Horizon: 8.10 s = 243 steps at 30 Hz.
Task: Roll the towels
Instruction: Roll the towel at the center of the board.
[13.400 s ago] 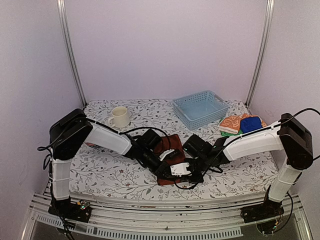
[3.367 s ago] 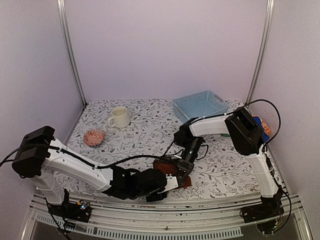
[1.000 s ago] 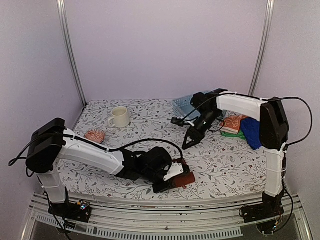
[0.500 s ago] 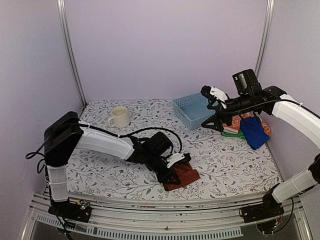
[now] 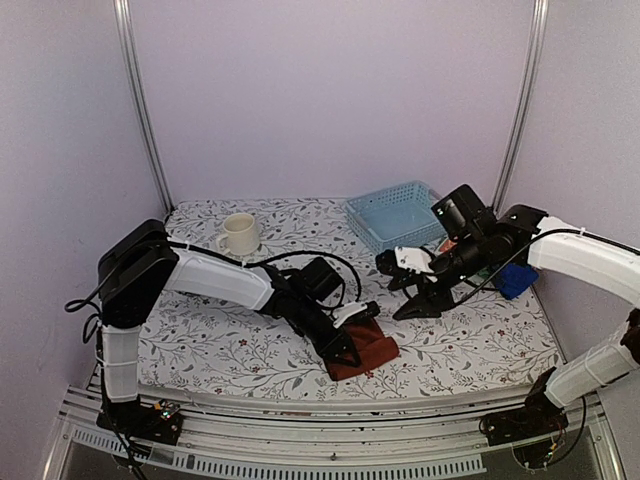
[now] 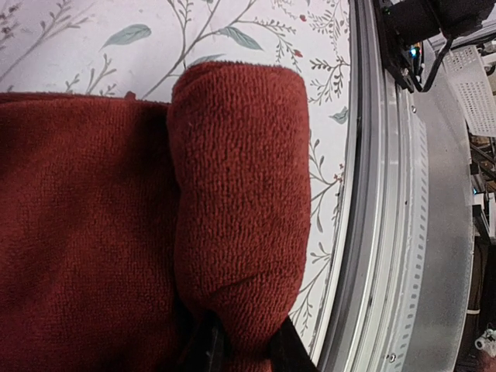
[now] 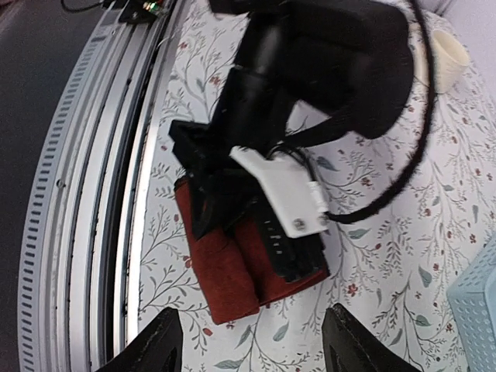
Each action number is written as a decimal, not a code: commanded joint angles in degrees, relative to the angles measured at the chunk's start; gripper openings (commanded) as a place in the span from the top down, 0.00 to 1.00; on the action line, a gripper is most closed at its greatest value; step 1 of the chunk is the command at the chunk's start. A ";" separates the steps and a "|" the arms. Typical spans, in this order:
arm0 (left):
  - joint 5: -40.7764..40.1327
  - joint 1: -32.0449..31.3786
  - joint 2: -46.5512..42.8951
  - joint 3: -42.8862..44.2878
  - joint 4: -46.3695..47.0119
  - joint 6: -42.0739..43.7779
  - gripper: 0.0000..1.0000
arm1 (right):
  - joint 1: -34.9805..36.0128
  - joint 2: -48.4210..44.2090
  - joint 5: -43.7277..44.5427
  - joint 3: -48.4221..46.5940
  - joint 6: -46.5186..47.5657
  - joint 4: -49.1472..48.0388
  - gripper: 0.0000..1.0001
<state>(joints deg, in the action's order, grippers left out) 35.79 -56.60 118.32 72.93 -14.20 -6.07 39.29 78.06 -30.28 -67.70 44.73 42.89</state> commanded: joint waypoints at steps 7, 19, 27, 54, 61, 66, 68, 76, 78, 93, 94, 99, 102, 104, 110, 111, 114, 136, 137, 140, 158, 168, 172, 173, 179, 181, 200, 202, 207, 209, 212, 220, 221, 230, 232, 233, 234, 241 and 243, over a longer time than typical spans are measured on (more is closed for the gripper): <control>-4.65 1.05 4.74 -1.90 -5.97 -1.84 0.85 | 13.21 4.71 14.30 10.40 2.58 -11.29 0.37; -4.94 1.03 4.85 -1.92 -5.56 -1.80 0.80 | 16.97 13.64 15.15 11.95 4.30 -16.56 0.38; -5.67 1.14 3.67 -2.12 -5.78 -0.73 0.76 | 17.06 19.71 17.45 12.38 5.27 -19.64 0.45; -35.45 4.73 -38.14 -30.72 22.04 -10.14 0.02 | 13.12 30.46 1.05 1.46 -2.58 1.19 0.88; -58.03 0.55 -55.04 -35.96 27.55 -6.42 0.01 | 7.53 39.30 -7.95 -8.06 0.10 9.67 0.88; -71.68 2.88 -55.10 -40.55 38.28 -5.34 0.01 | 4.65 46.41 -12.31 -14.74 1.97 15.59 0.88; -67.63 2.98 -53.63 -38.92 37.14 -1.21 0.04 | 3.85 50.21 -13.99 -17.75 2.64 18.69 0.87; -54.89 -8.47 -47.62 -34.56 24.58 10.16 0.40 | 2.75 61.15 -13.25 -26.24 1.83 25.37 0.88; -55.33 -13.45 -47.30 -36.82 26.49 12.67 0.34 | 2.66 62.72 -12.82 -27.21 0.69 25.20 0.88; -49.39 -18.90 -21.99 -21.22 14.86 22.03 0.45 | 2.40 63.80 -11.87 -28.01 -0.93 24.34 0.87; -49.96 -18.80 -20.76 -20.53 15.00 22.77 0.44 | 2.38 63.72 -11.78 -28.03 -1.03 24.28 0.87; -51.26 -18.72 -14.82 -16.08 12.53 25.28 0.44 | 2.38 63.44 -11.80 -27.73 -1.13 24.08 0.87; -52.67 -18.80 -11.98 -14.35 11.32 26.15 0.46 | 2.37 63.49 -11.82 -27.58 -1.05 24.03 0.87; -54.01 -18.81 -10.91 -14.13 11.69 26.44 0.47 | 2.41 63.53 -11.74 -27.62 -1.05 23.96 0.87; -58.72 -18.90 -8.05 -14.39 12.62 26.95 0.48 | 2.39 63.26 -12.55 -27.66 -0.39 24.66 0.84; -59.10 -18.90 -7.71 -14.46 12.76 27.06 0.48 | 2.37 63.14 -12.72 -27.66 -0.11 24.75 0.83; -59.83 -18.94 -6.72 -14.24 13.28 27.16 0.50 | 2.37 62.81 -13.50 -27.98 0.46 25.40 0.82; -30.68 -15.70 -6.24 -6.06 -7.52 15.02 0.79 | -11.39 16.36 -14.83 -12.95 -2.08 15.76 0.44; -28.24 -14.64 -4.55 -5.15 -8.49 13.91 0.79 | -11.61 13.45 -14.01 -11.66 -1.62 15.12 0.44; -20.53 -11.26 -1.50 -2.11 -11.13 11.21 0.80 | -11.60 3.45 -14.06 -6.99 -0.88 12.00 0.44; 5.87 0.75 11.11 7.97 -17.01 -1.20 0.81 | 4.94 -1.78 11.37 15.80 4.26 -4.44 0.42; 5.62 1.56 11.62 8.11 -16.84 -1.49 0.82 | 15.58 8.45 20.86 15.65 3.00 -16.90 0.40; 6.22 2.19 12.34 8.11 -16.83 -1.37 0.83 | 17.13 11.40 21.93 16.39 3.32 -20.73 0.41; 6.33 2.31 12.49 8.25 -16.85 -1.28 0.83 | 17.24 12.08 21.54 16.45 3.34 -21.28 0.42; 5.69 3.17 11.77 8.28 -16.58 -0.43 0.74 | 17.34 17.18 19.99 17.30 3.76 -20.68 0.59; 4.29 3.39 10.41 7.35 -15.55 -0.09 0.69 | 17.30 18.30 19.23 17.56 3.93 -19.97 0.71; -22.55 2.33 -28.98 -29.98 14.56 -3.88 0.38 | 8.69 30.75 -2.53 4.01 4.96 2.75 0.84; -25.62 1.27 -32.30 -32.97 16.77 -3.15 0.39 | 7.79 32.91 -4.67 1.13 5.24 5.74 0.85; -34.16 -6.54 -37.00 -36.25 17.98 3.11 0.36 | 5.61 38.83 -8.44 -5.86 4.61 12.26 0.84; -40.45 -11.89 -36.77 -35.23 16.53 6.27 0.36 | 4.94 41.00 -9.47 -8.17 4.11 14.67 0.84; -48.27 -16.82 -34.46 -32.87 15.05 9.96 0.36 | 4.21 43.85 -10.56 -11.32 4.03 18.25 0.84; -55.06 -23.00 -24.26 -22.41 11.40 19.75 0.35 | 3.89 46.10 -12.21 -13.39 4.43 21.26 0.83; -56.08 -23.15 -22.77 -21.54 11.39 20.99 0.34 | 3.90 46.25 -12.15 -13.41 4.48 21.33 0.83; -60.94 -22.92 -13.14 -14.22 10.58 28.54 0.30 | 3.91 46.91 -12.34 -13.42 4.05 21.46 0.83; -61.53 -22.57 -12.05 -13.96 10.91 29.17 0.30 | 3.88 47.00 -12.51 -13.38 4.05 21.36 0.83; -61.88 -22.43 -11.65 -14.07 11.39 29.49 0.30 | 3.87 47.13 -12.64 -13.37 4.05 21.44 0.83; -62.11 -22.27 -11.13 -14.19 11.91 30.18 0.30 | 3.88 47.20 -12.88 -13.44 4.18 21.67 0.82; -61.67 -20.81 -8.84 -14.05 13.05 31.01 0.32 | 3.87 48.00 -13.05 -14.13 4.74 21.97 0.82; -61.10 -20.57 -8.66 -13.94 13.14 30.79 0.34 | 3.94 48.12 -13.13 -14.23 4.83 22.06 0.82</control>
<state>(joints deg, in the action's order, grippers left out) -25.61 -78.30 108.38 58.02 -1.50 24.12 42.61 123.00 -47.33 -82.67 49.08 63.66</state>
